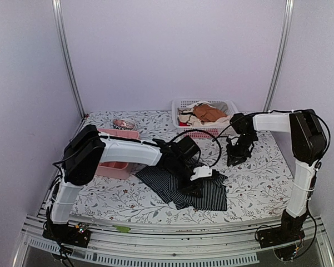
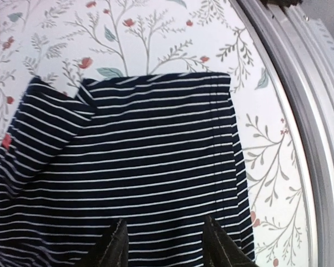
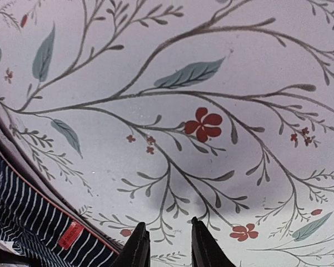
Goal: Roll the underwear
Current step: Flatten out the underwear at the center of the board.
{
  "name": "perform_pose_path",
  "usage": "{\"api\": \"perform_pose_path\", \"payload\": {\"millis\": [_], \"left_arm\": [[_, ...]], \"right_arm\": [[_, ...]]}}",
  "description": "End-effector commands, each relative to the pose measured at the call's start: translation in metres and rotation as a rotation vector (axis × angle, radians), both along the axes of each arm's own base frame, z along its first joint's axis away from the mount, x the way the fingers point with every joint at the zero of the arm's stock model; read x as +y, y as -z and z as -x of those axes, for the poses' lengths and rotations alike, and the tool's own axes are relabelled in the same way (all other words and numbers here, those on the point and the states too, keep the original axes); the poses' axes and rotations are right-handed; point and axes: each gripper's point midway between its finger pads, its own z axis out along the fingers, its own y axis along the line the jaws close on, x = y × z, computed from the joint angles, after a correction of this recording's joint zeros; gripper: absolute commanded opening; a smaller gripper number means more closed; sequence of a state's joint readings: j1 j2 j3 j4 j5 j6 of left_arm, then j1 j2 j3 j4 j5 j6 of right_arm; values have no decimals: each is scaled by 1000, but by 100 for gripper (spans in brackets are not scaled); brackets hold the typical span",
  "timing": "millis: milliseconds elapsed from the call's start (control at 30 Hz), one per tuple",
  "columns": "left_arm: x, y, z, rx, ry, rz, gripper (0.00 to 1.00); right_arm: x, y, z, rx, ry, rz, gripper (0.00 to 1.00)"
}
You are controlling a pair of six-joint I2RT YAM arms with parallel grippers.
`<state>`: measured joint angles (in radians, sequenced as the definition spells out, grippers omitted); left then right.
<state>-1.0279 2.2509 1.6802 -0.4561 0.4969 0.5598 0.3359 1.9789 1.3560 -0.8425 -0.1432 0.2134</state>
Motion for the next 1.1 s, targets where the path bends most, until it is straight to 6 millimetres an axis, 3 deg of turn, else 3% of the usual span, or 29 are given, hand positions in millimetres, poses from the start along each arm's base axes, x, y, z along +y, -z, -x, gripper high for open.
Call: {"api": "perform_pose_path", "payload": {"millis": [0,100,233,400,467,533,633,800,933,1067], "left_arm": [[3,20,16,11,19,-63,44],[36,40,29,9,62,-169,41],[100,58,49,2,152,-316,37],[180,57,65,58,206,-421,34],[201,47,67,41,215,-418,36],[206,28,67,43,202,-368,40],[192,-13,56,63,128,-247,44],[181,-65,17,142,-92,-67,45],[188,-82,-17,123,-253,9,45],[202,-84,-39,107,-360,21,45]], "right_arm": [[12,-44,-15,-58,27,-128,27],[22,-58,-18,-80,10,-187,27],[37,-68,-21,-84,-14,-277,28],[57,-75,-24,-86,-59,-356,28],[72,-77,-22,-85,-97,-392,28],[91,-78,-17,-85,-148,-429,28],[122,-78,-14,-89,-195,-482,28],[182,-79,-27,-99,-222,-559,27],[232,-76,-26,-86,-272,-600,27],[265,-60,-14,-52,-308,-619,27]]}}
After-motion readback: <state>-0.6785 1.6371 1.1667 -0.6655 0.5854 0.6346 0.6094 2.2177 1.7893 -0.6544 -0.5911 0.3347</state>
